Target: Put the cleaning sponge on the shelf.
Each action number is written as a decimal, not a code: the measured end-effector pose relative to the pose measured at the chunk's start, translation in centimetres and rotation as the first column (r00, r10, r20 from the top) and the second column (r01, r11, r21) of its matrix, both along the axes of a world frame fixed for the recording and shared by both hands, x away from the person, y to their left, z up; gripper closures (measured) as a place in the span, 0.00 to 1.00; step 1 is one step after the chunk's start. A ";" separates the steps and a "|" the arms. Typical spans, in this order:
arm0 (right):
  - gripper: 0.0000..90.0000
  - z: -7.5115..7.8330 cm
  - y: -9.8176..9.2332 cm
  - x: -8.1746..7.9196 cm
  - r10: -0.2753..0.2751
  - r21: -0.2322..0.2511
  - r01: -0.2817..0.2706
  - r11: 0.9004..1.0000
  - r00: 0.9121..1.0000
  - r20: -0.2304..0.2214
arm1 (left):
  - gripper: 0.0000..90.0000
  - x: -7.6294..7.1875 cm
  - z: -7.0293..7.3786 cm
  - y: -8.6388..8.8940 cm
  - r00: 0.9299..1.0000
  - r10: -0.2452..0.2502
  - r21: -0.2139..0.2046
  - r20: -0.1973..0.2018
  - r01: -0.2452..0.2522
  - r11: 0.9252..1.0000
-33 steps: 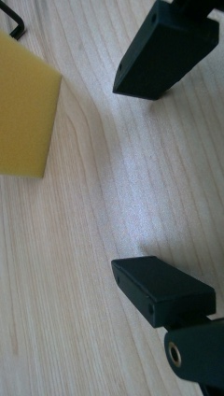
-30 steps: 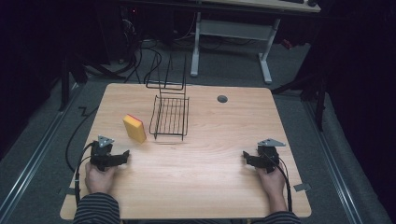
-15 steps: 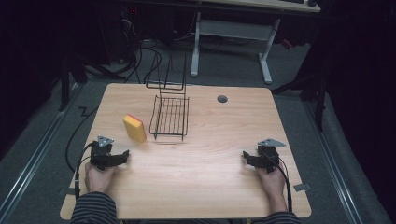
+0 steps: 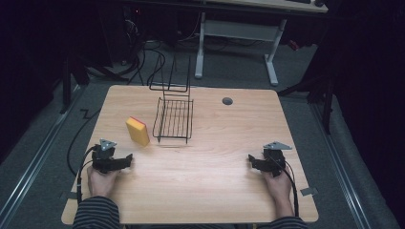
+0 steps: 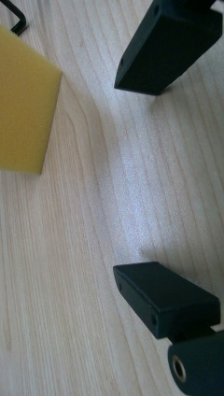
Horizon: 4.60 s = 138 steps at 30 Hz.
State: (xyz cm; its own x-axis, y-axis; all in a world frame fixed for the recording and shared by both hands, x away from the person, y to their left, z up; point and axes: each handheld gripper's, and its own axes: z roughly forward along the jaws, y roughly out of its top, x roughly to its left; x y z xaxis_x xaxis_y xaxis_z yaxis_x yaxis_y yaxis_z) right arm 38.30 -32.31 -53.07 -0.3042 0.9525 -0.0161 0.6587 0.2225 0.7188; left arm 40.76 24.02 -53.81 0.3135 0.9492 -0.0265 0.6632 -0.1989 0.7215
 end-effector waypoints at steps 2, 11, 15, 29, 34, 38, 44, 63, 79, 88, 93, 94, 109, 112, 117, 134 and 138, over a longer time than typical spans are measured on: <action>0.30 0.0 0.0 0.0 0.000 0.000 0.000 1.000 1.000 0.000 | 0.07 0.0 0.0 0.1 1.000 0.002 -0.005 -0.005 -0.002 1.000; 0.30 0.0 0.0 0.0 0.000 0.000 0.000 1.000 1.000 0.000 | 0.04 -0.2 0.4 0.2 1.000 0.000 -0.018 0.001 0.000 1.000; 0.30 0.0 0.0 0.0 0.000 0.000 0.000 1.000 1.000 0.000 | 0.03 -0.6 1.1 0.3 1.000 0.002 -0.033 0.017 -0.002 0.999; 0.30 0.0 0.0 0.0 -0.001 0.001 0.001 1.000 1.000 -0.001 | 0.00 -1.6 3.2 0.0 0.998 -0.021 -0.050 0.065 0.024 0.998; 0.30 0.0 0.0 0.0 0.004 -0.003 -0.004 1.000 1.000 -0.001 | 0.00 -1.6 4.0 -0.6 0.995 -0.035 -0.062 0.090 0.041 0.997; 0.30 0.0 0.0 0.0 0.005 -0.002 -0.005 1.000 1.000 -0.001 | 0.00 -1.4 4.5 -0.8 0.995 -0.043 -0.063 0.094 0.049 0.997; 0.30 0.0 0.0 0.0 0.005 -0.003 -0.005 1.000 1.000 -0.001 | 0.00 -0.9 5.5 -1.4 0.991 -0.064 -0.076 0.119 0.073 0.994; 0.29 0.0 0.0 0.0 0.006 -0.003 -0.006 1.000 1.000 -0.001 | 0.00 2.3 7.4 -3.2 0.989 -0.103 -0.074 0.110 0.112 0.991; 0.29 0.0 0.0 0.0 0.005 -0.002 -0.005 1.000 1.000 0.000 | 0.00 4.4 6.4 -3.7 0.993 -0.089 -0.092 0.080 0.096 0.991; 0.29 0.0 0.0 0.0 0.005 -0.002 -0.005 1.000 1.000 -0.001 | 0.02 5.2 5.4 -4.0 0.993 -0.093 -0.087 0.075 0.100 0.991; 0.30 0.0 0.0 0.0 0.005 -0.002 -0.005 1.000 1.000 -0.001 | 0.05 5.6 4.9 -4.0 0.993 -0.093 -0.081 0.067 0.099 0.992; 0.30 0.0 0.0 0.0 0.005 -0.002 -0.005 1.000 1.000 -0.001 | 0.05 5.7 4.8 -4.0 0.994 -0.091 -0.081 0.067 0.096 0.992; 0.29 0.0 0.0 0.0 0.004 -0.001 -0.004 1.000 1.000 -0.001 | 0.20 6.3 3.7 -4.3 0.992 -0.115 -0.065 0.052 0.118 0.991; 0.30 0.0 0.0 0.0 0.005 -0.001 -0.005 1.000 1.000 -0.001 | 0.23 6.3 3.7 -4.3 0.991 -0.124 -0.061 0.051 0.127 0.990; 0.30 0.0 0.0 0.0 0.004 -0.001 -0.004 1.000 1.000 -0.001 | 0.26 6.2 3.8 -4.2 0.990 -0.128 -0.057 0.053 0.131 0.990; 0.29 0.0 0.0 0.0 0.007 -0.004 -0.007 1.000 1.000 0.000 | 0.30 4.3 6.2 -3.5 0.978 -0.193 -0.083 0.077 0.199 0.976; 0.30 0.0 0.0 0.0 0.007 -0.004 -0.007 1.000 1.000 0.000 | 0.30 3.5 7.2 -3.3 0.976 -0.193 -0.101 0.101 0.203 0.974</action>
State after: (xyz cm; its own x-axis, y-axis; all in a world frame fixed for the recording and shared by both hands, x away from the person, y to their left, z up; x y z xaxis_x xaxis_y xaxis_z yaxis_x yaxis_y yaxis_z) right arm 38.27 -32.34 -53.07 -0.3108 0.9503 -0.0196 0.6572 0.2297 0.7179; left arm 44.22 20.70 -46.62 0.5011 0.8607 -0.0898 0.5495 -0.2363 0.8014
